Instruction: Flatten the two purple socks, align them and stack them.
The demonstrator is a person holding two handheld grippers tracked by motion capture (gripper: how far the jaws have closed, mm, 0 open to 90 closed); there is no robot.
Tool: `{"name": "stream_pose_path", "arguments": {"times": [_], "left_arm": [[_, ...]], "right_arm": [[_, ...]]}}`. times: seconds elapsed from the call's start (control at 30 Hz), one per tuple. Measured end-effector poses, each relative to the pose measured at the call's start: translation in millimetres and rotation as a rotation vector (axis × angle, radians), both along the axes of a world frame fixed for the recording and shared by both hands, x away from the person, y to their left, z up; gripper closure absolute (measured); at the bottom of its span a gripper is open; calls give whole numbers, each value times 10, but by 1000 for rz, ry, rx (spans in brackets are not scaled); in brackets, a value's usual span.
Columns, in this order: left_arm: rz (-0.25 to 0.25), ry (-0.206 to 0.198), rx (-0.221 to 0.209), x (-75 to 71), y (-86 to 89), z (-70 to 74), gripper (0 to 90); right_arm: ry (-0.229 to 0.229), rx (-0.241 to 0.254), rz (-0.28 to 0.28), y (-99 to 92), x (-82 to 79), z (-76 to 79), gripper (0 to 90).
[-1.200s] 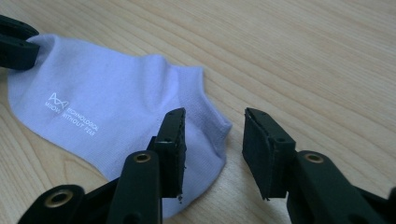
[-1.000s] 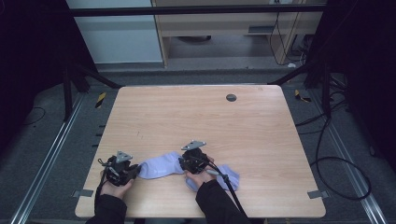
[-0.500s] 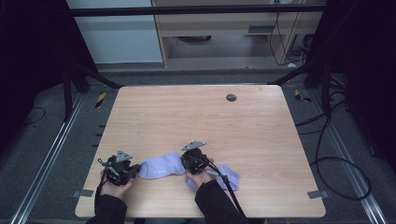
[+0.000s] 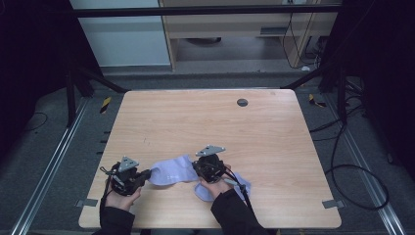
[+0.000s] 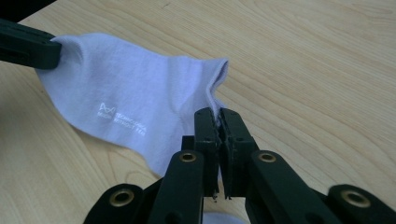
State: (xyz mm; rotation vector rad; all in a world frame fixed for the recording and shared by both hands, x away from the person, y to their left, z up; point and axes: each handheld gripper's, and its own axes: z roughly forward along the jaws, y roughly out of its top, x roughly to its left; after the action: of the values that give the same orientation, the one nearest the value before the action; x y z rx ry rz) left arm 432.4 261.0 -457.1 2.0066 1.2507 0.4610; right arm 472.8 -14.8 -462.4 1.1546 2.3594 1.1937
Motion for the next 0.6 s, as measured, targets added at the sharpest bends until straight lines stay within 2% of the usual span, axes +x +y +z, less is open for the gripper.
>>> {"name": "stream_pose_path", "arguments": {"times": [0.07,0.3,0.57,0.6], "left_arm": [[-12,-18,-16,-30,-53,64,874],[-39,-38,-35,-82,-157,153,875],[-88,-42,-43,-138,-349,235,874],[-96,-42,-44,-146,-382,243,875]], "right_arm": [[-6,-1,6,-46,-32,51,871],[-34,9,19,-205,-139,202,871],[-53,-2,15,-472,-271,317,871],[-56,-1,8,-553,-311,331,871]]}}
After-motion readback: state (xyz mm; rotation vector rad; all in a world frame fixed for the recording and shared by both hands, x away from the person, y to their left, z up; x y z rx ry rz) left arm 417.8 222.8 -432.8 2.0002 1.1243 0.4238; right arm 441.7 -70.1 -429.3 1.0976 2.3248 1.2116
